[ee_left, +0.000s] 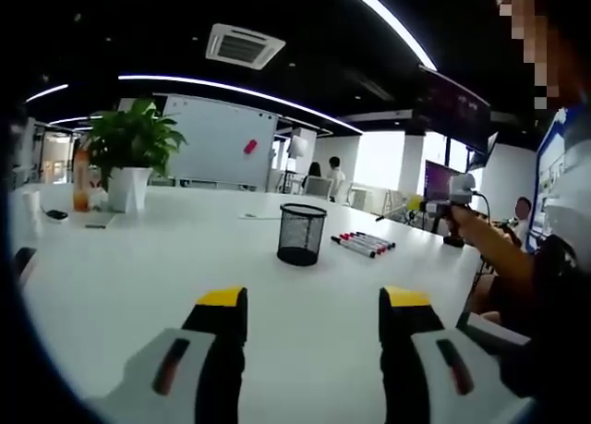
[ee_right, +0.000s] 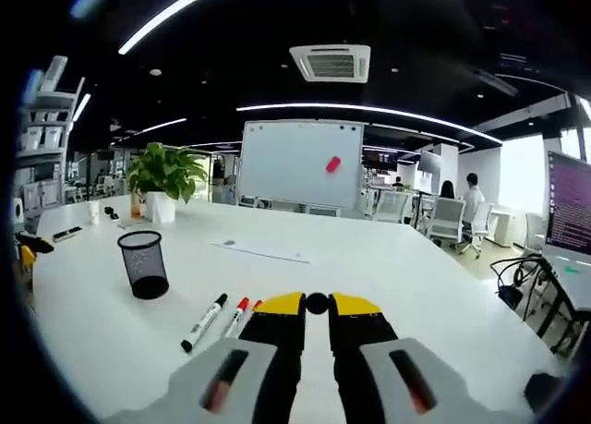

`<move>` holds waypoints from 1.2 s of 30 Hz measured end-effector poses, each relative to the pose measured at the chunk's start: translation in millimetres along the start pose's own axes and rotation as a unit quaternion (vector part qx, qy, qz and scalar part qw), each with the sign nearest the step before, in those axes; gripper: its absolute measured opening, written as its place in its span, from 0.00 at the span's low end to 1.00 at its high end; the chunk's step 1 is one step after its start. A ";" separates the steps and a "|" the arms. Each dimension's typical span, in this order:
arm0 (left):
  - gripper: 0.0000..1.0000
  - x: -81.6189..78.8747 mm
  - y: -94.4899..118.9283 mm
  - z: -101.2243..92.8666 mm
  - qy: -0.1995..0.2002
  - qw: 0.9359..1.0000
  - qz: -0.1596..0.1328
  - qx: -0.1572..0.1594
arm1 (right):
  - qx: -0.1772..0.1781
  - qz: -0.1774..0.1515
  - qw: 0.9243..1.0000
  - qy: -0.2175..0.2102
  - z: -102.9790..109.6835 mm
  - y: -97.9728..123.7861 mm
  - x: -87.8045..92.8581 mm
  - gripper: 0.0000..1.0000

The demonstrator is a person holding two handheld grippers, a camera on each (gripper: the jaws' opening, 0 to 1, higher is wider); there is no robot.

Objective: Pick up the whiteboard markers from the pen holder and place them facing the whiteboard neatly

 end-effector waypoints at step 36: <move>0.58 -1.3 -7.2 -3.4 -0.006 1.000 0.008 0.007 | 0.000 0.069 0.997 -0.021 -6.4 -10.3 45.3 0.13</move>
Point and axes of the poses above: the point that each gripper's makers call its tool centre point, and the gripper's own axes: y roughly backward along the fingers, z roughly to its left, x roughly out of its underside, the point moved 9 cm from there along y, roughly backward along the fingers, and after that the axes turned 2 degrees about y, right-handed, at the moved point
